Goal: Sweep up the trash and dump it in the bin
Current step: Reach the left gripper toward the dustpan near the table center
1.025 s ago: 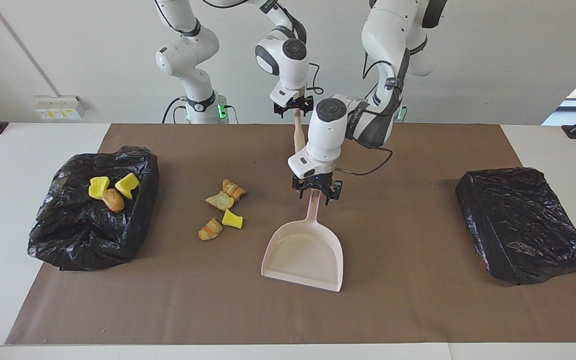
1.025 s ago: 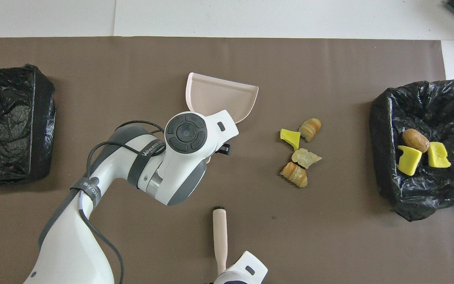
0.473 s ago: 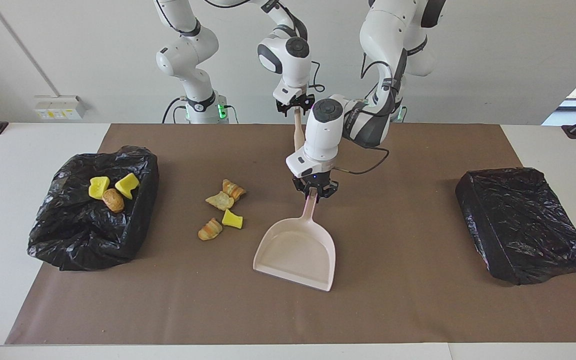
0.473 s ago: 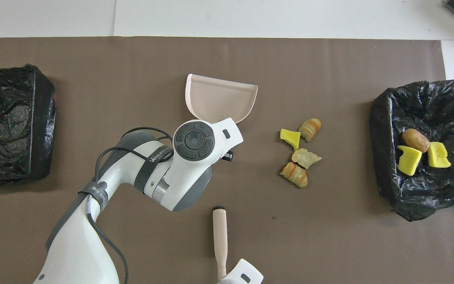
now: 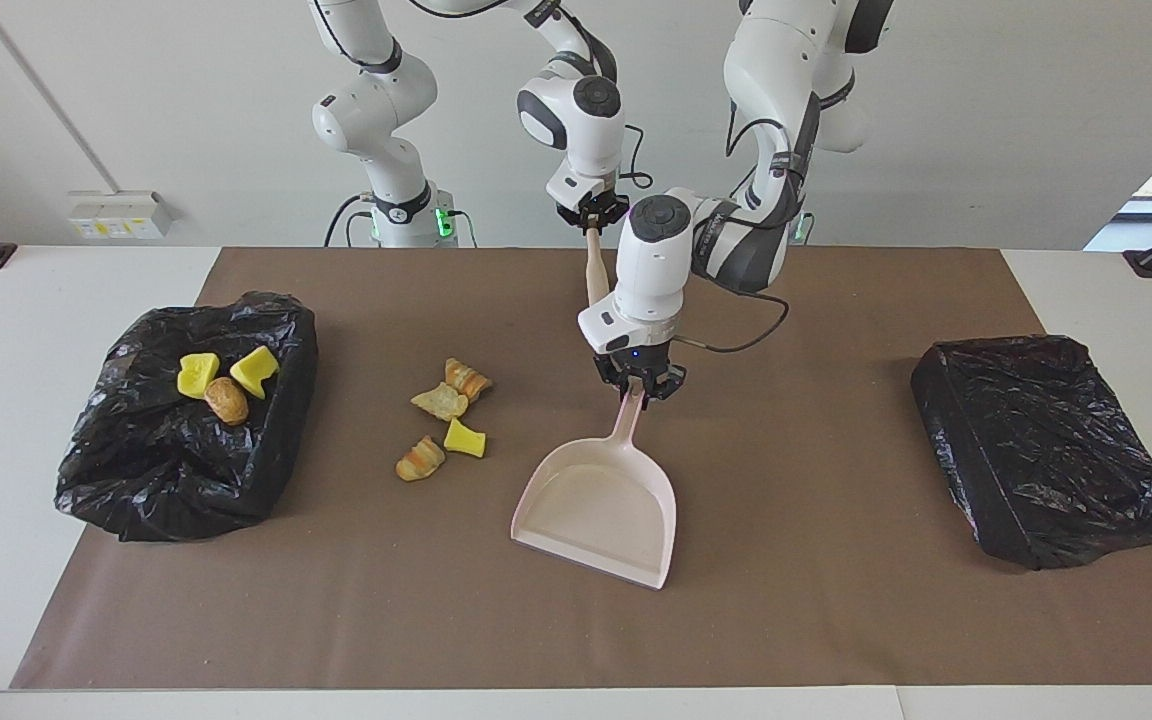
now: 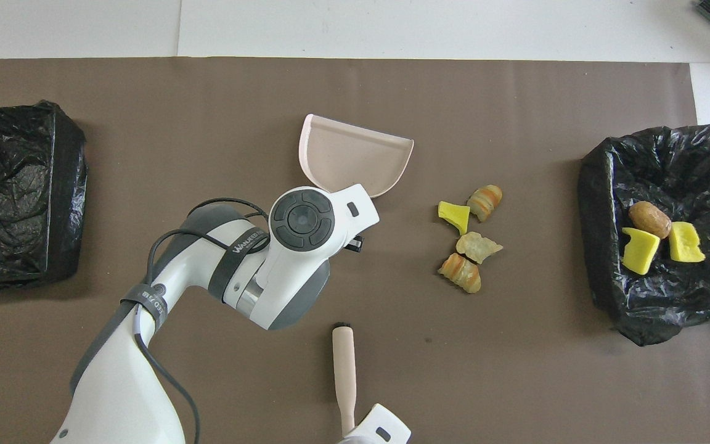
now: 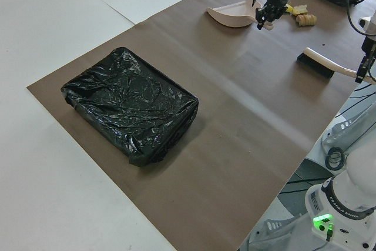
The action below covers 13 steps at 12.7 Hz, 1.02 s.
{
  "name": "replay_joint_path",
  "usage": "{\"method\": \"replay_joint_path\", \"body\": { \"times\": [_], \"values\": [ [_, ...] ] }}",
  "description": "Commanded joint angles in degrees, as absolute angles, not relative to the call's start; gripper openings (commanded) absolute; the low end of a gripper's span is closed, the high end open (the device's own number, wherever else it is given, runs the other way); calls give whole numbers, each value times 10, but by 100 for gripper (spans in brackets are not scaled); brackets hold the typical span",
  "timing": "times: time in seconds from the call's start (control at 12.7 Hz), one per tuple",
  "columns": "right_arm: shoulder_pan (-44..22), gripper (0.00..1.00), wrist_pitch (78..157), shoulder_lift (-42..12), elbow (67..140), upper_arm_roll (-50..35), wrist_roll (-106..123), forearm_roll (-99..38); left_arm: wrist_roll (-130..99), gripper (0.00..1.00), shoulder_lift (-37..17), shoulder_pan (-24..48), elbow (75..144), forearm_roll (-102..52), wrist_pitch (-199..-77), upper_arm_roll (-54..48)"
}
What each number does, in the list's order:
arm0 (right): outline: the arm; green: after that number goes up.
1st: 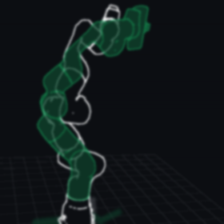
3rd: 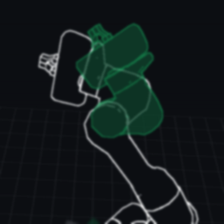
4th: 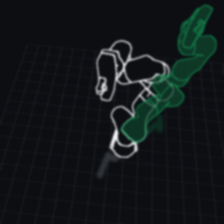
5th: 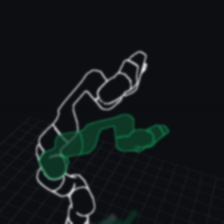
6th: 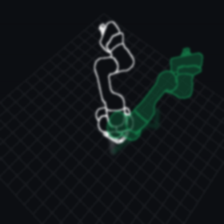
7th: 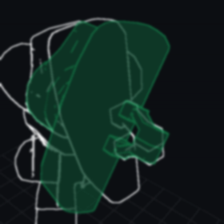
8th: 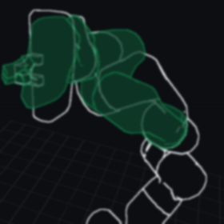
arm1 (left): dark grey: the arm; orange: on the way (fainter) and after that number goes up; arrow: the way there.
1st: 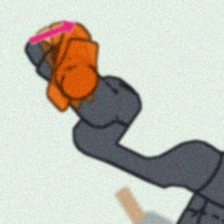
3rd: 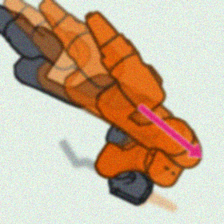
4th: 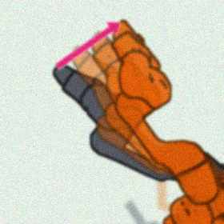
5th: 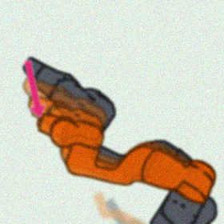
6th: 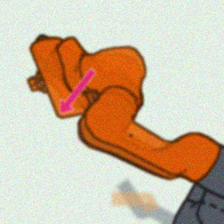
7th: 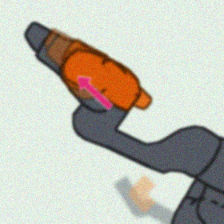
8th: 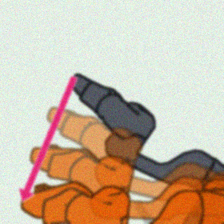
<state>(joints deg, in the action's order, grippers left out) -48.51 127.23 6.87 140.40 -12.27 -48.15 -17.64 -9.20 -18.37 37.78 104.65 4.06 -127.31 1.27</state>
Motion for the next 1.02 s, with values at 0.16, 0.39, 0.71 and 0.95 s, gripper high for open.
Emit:
{"method": "replay_joint_path", "body": {
  "times": [0.16,0.39,0.71,0.95],
  "values": [
    [-423,0,1180,89,1340,-117,-484,-174,99,6,-142,358,1077,78,-1232,14],
    [-323,0,1082,143,1339,-117,-412,-161,259,8,-146,331,1078,88,-1248,13],
    [-215,0,1017,158,1316,-117,-347,-93,484,3,-142,282,1103,88,-1258,13],
    [-127,0,1040,143,1313,-119,-248,-29,511,0,-141,282,1107,89,-1249,13]
  ]
}}
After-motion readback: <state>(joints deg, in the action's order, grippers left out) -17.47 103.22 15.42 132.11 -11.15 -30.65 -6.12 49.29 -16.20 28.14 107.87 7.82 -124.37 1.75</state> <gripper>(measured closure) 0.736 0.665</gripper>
